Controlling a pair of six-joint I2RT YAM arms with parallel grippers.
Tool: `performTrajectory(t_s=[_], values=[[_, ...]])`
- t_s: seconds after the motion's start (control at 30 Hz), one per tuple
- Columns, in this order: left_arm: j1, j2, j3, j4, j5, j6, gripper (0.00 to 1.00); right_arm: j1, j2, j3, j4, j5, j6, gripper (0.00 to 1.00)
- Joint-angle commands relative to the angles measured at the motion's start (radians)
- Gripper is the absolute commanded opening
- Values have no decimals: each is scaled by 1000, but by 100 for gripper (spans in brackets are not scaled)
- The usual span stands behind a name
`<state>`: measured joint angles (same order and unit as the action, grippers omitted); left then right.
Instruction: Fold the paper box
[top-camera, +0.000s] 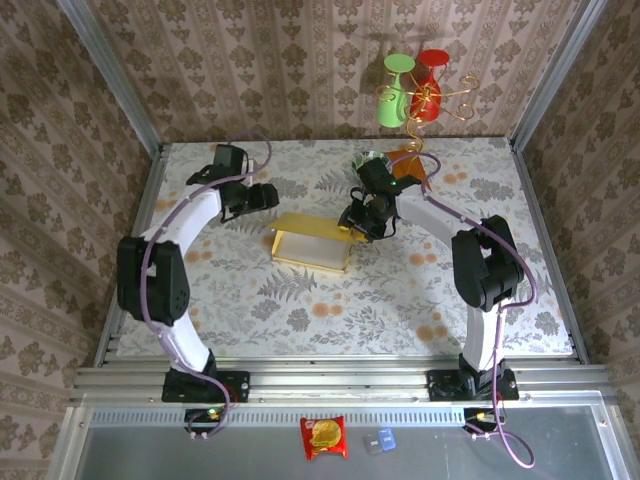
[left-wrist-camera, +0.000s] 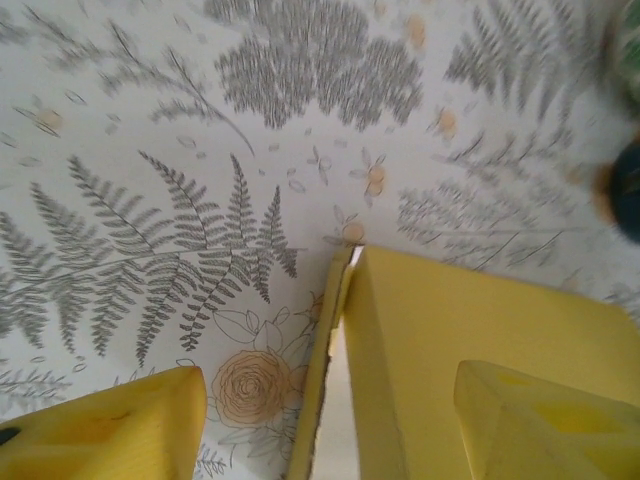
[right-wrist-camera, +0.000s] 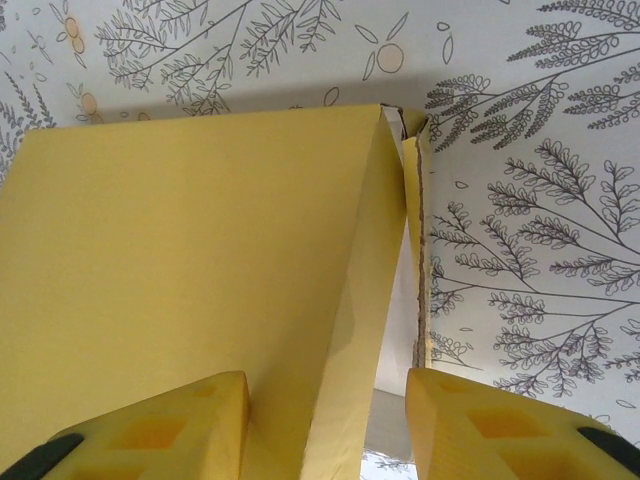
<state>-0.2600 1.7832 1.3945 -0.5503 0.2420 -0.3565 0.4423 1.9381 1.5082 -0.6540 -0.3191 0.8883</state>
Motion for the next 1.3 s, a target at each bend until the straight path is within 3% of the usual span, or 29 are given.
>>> performTrajectory(t_s=[0.0, 0.27, 0.77, 1.27], values=[[-23, 18, -4, -10, 52, 80, 66, 3, -5, 22, -41, 19, -26, 48], [-41, -16, -166, 110, 51, 63, 64, 0, 4, -24, -26, 6, -54, 54], [-62, -53, -300, 205, 45, 41, 59, -4, 33, -86, 36, -38, -83, 55], [-65, -74, -368, 260, 66, 15, 50, -4, 80, -102, 46, -45, -120, 42]])
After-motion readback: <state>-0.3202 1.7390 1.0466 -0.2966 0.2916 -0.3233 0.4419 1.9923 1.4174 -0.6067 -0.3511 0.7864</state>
